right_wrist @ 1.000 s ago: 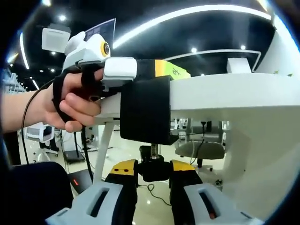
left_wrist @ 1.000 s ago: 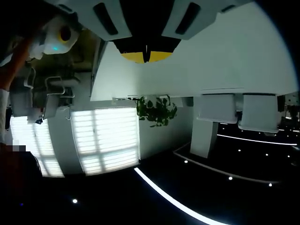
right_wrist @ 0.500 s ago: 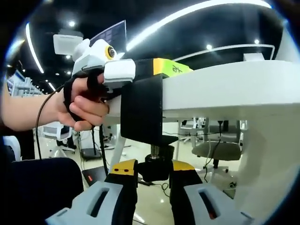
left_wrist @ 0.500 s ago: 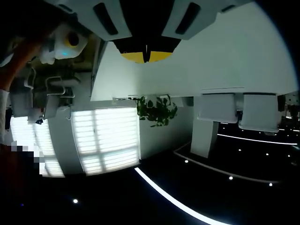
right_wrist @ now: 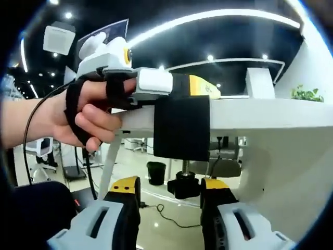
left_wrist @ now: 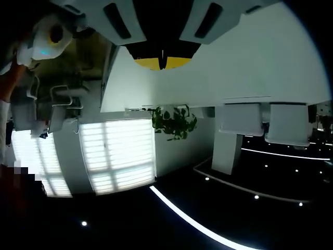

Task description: Clamp the fixed fixture on the desktop, loosen the retaining clip, secure it to the edge of the desk, and tighten the retaining clip.

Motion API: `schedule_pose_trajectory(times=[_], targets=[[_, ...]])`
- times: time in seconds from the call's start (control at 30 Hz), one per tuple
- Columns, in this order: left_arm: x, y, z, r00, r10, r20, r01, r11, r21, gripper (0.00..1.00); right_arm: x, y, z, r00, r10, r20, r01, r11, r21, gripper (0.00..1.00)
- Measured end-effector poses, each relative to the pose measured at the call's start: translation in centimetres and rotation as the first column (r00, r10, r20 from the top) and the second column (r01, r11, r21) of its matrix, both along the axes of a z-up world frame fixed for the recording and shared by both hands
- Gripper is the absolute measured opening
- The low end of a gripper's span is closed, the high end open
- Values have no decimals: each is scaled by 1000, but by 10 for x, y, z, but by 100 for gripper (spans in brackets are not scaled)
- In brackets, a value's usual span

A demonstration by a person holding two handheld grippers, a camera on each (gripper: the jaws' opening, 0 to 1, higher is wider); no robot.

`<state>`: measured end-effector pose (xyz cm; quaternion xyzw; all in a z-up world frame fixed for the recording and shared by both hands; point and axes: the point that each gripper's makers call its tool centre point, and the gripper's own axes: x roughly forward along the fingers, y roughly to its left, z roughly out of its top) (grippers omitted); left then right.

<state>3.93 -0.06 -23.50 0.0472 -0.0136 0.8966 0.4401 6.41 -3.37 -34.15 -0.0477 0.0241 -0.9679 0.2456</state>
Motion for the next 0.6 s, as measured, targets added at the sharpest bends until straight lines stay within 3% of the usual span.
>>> schedule_pose_trajectory(times=[0.1, 0.2, 0.27, 0.33, 0.47, 0.57, 0.6], targets=[[0, 0, 0, 1000, 0, -2, 0, 1000, 0, 1, -9, -1, -6, 999, -17, 46, 18, 1000, -24, 38], [0, 0, 1, 1000, 1, -6, -1, 1000, 0, 1, -16, -2, -3, 999, -28, 43, 29, 999, -23, 36], [-1, 0, 1, 1000, 2, -5, -2, 1000, 0, 1, -19, 0, 0, 999, -41, 33, 42, 999, -30, 29], [0, 0, 1, 1000, 0, -10, 0, 1000, -3, 1, -21, 1, 0, 999, -43, 6, 43, 999, 24, 26], [-1, -1, 1, 1000, 3, -7, -3, 1000, 0, 1, -16, -4, -1, 1000, 15, 8, -15, 1000, -1, 26], [-1, 0, 1, 1000, -10, 4, 10, 1000, 4, 1, -11, -8, -1, 993, 118, -5, -118, 993, -8, 26], [-1, 0, 1, 1000, -12, 7, 12, 1000, 9, 1, -8, -14, -2, 983, 185, -17, -185, 983, -7, 25]])
